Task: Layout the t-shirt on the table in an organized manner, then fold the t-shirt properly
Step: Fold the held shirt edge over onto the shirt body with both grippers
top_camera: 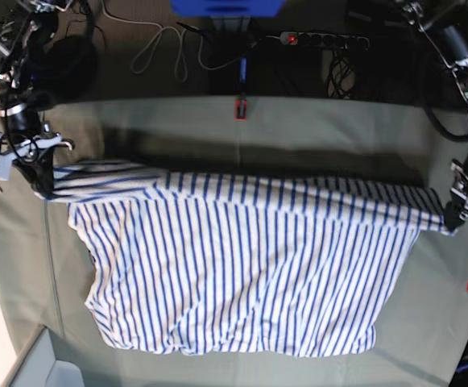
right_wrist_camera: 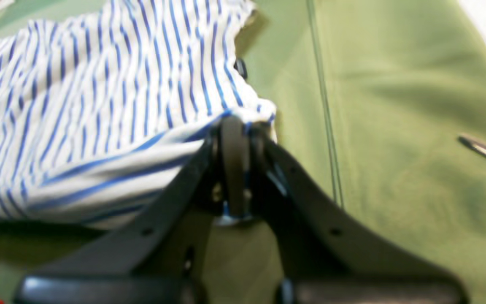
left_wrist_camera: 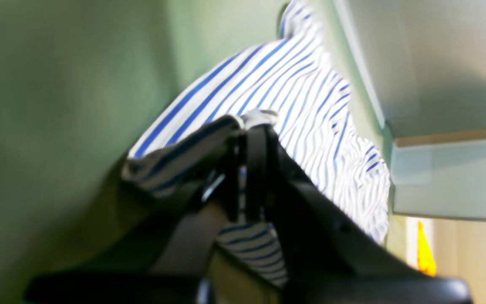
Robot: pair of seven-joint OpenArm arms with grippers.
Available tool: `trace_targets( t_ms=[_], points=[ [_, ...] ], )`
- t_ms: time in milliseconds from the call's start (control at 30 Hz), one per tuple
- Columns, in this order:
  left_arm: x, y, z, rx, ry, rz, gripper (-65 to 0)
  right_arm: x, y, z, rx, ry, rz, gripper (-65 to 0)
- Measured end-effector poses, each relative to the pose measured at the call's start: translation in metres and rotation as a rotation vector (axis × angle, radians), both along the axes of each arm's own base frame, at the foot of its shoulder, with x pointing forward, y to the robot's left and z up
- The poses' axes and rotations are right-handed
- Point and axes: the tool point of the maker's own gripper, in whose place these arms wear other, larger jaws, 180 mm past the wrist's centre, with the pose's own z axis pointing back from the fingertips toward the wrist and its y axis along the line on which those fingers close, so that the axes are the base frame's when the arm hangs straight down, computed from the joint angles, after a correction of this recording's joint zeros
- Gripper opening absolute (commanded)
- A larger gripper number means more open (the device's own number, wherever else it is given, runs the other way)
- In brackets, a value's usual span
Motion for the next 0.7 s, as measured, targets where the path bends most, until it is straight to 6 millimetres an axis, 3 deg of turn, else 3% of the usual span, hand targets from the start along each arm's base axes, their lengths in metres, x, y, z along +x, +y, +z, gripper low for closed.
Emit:
trace_targets(
  t_ms=[200, 300, 533, 700],
  points=[
    [0.042, -0.014, 0.024, 0.08, -0.036, -0.061, -64.8, 0.046, -0.002, 0.002, -0.073, -0.002, 0.021, -65.0],
    [0.057, -0.015, 0.035, 0.128, -0.047, -0.069, -64.8, 0.063, 0.0, -0.008, -0.074, 0.033, 0.03, -65.0],
    [0.076, -0.026, 0.009, 0.071, 0.025, -0.075, -64.8, 0.11, 0.004, -0.005, -0.072, 0.028, 0.045, -65.0],
    [0.075, -0.026, -0.002, 0.045, 0.05, -0.07, -64.8, 0.121, 0.004, -0.011, -0.071, 0.054, 0.056, -65.0]
  ],
)
